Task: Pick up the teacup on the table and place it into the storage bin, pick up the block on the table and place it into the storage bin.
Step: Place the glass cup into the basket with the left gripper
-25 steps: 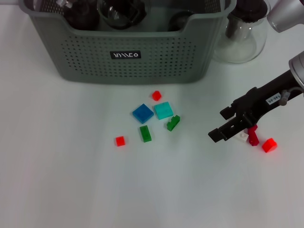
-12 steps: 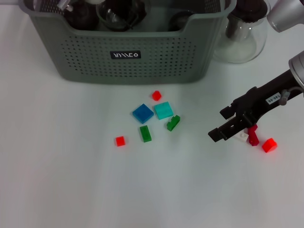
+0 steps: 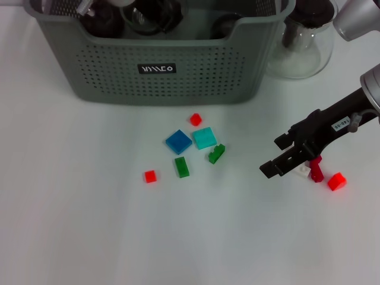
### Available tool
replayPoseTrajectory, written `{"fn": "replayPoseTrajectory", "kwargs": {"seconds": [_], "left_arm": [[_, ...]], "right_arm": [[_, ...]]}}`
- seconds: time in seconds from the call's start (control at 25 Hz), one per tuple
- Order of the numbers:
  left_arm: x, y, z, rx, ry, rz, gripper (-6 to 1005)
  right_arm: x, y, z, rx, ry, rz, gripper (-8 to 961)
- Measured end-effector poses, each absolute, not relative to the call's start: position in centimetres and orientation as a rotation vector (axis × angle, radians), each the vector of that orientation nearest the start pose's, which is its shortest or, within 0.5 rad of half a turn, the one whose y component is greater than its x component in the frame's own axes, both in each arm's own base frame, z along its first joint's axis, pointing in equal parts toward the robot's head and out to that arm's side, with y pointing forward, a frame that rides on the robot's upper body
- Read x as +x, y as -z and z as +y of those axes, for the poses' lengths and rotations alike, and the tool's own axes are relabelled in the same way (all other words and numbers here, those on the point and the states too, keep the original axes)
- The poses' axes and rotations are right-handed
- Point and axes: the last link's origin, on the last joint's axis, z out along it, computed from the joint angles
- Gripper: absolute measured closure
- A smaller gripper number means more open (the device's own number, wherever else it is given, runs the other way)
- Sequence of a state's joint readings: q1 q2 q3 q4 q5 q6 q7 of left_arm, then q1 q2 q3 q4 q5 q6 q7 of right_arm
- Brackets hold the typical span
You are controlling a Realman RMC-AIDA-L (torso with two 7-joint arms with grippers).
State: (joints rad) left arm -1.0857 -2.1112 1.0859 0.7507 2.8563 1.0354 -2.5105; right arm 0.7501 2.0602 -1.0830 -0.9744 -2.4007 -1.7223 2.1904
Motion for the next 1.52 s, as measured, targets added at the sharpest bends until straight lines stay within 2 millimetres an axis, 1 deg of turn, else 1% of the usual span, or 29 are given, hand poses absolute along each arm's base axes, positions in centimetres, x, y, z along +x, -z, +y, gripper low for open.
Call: {"fn": "replayPoseTrajectory", "kwargs": {"seconds": [0.32, 0.96, 1.16, 1.32, 1.44, 1.48, 1.52], "left_arm": [[-12.6, 2.3, 47.6, -2.351, -0.304, -0.699, 948], [-12.6, 2.9, 47.4, -2.363, -0.313, -0.685, 947], [-12.5, 3.0, 47.3, -2.365, -0.313, -0.677, 749], [-12.5, 2.9, 47.3, -2.365, -0.314, -0.677, 662], [-12.4, 2.0, 47.2, -2.359, -0.294, -0.677, 598], [-12.4, 2.0, 47.2, -2.359, -0.294, -0.677, 576], [-12.1, 1.4, 47.1, -2.355, -0.276, -0.676, 554]], "right_arm": [[18.7, 0.5, 35.3, -2.994, 0.27, 0.985, 7], [18.8, 0.6, 35.2, -2.995, 0.272, 0.99, 8], [18.8, 0.6, 35.2, -2.995, 0.273, 0.99, 8], [18.8, 0.6, 35.2, -2.995, 0.273, 0.991, 8], [18.8, 0.6, 35.2, -2.996, 0.273, 0.992, 8], [18.8, 0.6, 35.2, -2.996, 0.274, 0.992, 8], [18.8, 0.6, 35.2, -2.996, 0.274, 0.992, 8]]}}
